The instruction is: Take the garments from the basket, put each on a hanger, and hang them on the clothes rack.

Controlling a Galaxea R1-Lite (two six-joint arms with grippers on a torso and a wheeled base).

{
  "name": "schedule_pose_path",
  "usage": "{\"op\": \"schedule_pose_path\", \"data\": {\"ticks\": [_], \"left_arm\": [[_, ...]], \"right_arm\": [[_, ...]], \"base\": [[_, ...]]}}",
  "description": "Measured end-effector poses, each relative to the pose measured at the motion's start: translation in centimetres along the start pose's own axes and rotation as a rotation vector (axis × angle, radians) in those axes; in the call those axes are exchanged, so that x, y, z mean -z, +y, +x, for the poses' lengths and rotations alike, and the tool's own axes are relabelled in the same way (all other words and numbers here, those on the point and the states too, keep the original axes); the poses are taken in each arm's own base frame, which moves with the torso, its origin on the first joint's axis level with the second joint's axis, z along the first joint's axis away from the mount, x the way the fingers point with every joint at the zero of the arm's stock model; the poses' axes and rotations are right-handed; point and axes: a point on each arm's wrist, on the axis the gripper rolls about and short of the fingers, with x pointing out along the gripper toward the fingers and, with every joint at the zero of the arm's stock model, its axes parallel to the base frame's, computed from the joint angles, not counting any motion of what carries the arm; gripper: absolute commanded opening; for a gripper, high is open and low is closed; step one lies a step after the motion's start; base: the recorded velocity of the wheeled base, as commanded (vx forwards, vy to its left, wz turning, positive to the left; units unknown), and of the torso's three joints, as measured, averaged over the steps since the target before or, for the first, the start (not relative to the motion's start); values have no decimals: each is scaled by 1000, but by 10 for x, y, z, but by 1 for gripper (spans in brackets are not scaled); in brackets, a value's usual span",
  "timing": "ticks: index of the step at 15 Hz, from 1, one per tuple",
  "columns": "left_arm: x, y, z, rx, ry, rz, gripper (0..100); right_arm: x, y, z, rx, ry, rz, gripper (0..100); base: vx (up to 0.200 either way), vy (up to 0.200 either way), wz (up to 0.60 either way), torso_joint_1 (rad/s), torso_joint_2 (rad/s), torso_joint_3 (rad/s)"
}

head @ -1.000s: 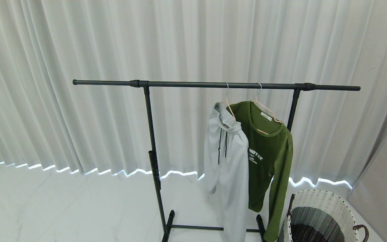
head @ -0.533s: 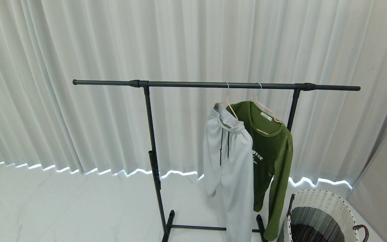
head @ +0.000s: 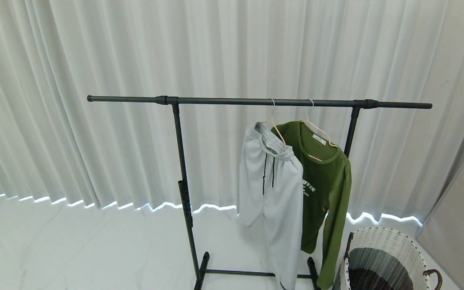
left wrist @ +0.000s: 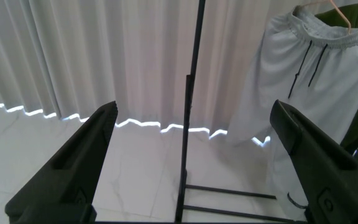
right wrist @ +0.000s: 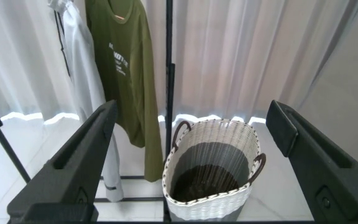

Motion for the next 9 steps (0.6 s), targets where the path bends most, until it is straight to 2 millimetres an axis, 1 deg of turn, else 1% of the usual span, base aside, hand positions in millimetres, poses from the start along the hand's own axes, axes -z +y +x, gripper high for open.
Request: {"op": "schedule_pose_path", "data": {"ticks": [9], "left_arm": [[0,0,0,0,0,0,100]], "right_arm": [[0,0,0,0,0,0,100]], "base": [[0,0,0,0,0,0]]}}
